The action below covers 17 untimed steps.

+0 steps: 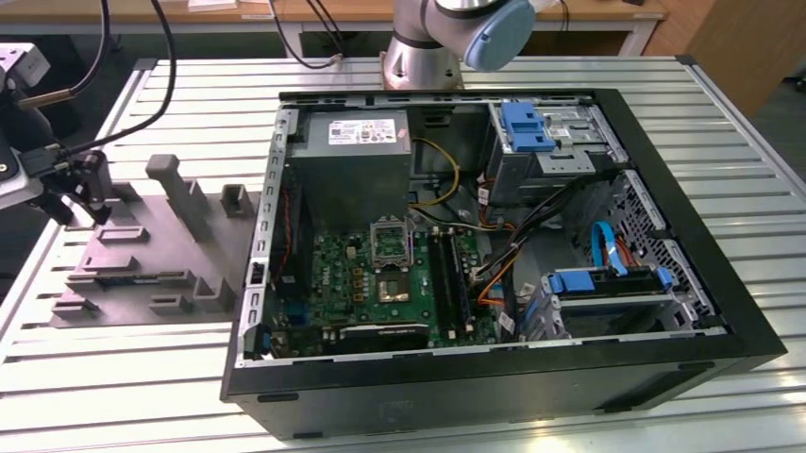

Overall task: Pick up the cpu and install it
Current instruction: 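Pick up the cpu and move it towards the insertion slot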

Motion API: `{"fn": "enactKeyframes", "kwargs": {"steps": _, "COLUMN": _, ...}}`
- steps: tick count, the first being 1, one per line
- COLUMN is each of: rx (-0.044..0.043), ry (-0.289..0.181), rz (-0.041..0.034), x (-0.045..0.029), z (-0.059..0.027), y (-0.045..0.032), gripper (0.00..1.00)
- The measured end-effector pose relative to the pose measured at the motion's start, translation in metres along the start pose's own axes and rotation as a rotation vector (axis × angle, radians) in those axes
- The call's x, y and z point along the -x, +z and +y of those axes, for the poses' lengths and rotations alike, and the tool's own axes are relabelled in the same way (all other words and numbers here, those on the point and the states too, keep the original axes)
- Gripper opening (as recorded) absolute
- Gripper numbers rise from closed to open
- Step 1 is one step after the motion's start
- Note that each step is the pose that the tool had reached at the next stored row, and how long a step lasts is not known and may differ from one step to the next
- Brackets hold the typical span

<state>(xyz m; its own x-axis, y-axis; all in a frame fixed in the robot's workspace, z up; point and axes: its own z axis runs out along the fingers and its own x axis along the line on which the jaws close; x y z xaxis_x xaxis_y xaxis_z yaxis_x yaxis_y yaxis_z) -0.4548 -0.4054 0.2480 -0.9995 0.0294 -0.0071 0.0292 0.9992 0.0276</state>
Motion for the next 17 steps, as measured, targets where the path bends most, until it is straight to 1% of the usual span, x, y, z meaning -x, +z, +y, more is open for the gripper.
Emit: {"fn": "enactKeyframes", "kwargs": {"steps": 17, "rx": 0.0000, "ry": 0.000, "rz": -0.0001, "x": 0.0000, "z": 0.0001, "y": -0.0032, "gripper": 0.47}}
